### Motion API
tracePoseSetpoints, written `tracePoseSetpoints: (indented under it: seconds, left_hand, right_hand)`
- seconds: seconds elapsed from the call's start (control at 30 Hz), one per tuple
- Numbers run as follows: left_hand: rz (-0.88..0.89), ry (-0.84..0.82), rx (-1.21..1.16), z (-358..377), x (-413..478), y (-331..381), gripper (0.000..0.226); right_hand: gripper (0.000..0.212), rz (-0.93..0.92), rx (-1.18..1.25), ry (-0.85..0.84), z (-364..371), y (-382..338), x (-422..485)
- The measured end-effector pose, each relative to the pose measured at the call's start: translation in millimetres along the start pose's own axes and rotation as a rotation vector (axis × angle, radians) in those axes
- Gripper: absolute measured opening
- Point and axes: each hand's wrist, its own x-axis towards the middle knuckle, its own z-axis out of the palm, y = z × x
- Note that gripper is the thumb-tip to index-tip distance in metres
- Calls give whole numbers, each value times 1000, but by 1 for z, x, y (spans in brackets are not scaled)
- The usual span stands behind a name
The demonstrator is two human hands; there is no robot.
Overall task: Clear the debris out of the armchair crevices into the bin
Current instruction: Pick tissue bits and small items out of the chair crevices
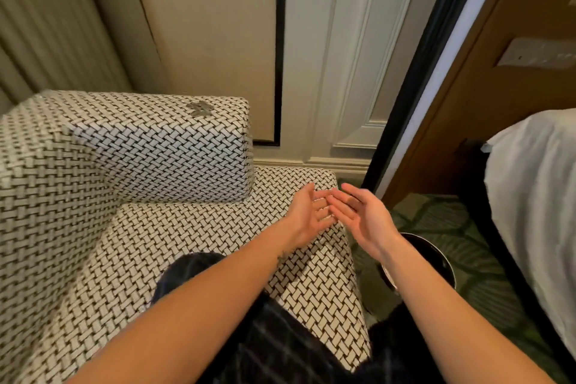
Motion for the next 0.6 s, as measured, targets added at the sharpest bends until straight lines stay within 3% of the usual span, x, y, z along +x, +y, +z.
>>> tracePoseSetpoints:
  seconds: [0.37, 0.6]
  left_hand:
    - [280, 152, 21, -101, -78, 111, 51]
    - [489, 278, 250, -126, -93, 181, 34]
  right_hand:
    - [27, -60, -202, -230, 165, 18, 4]
    - [24, -240, -522, -282, 238, 9, 39]
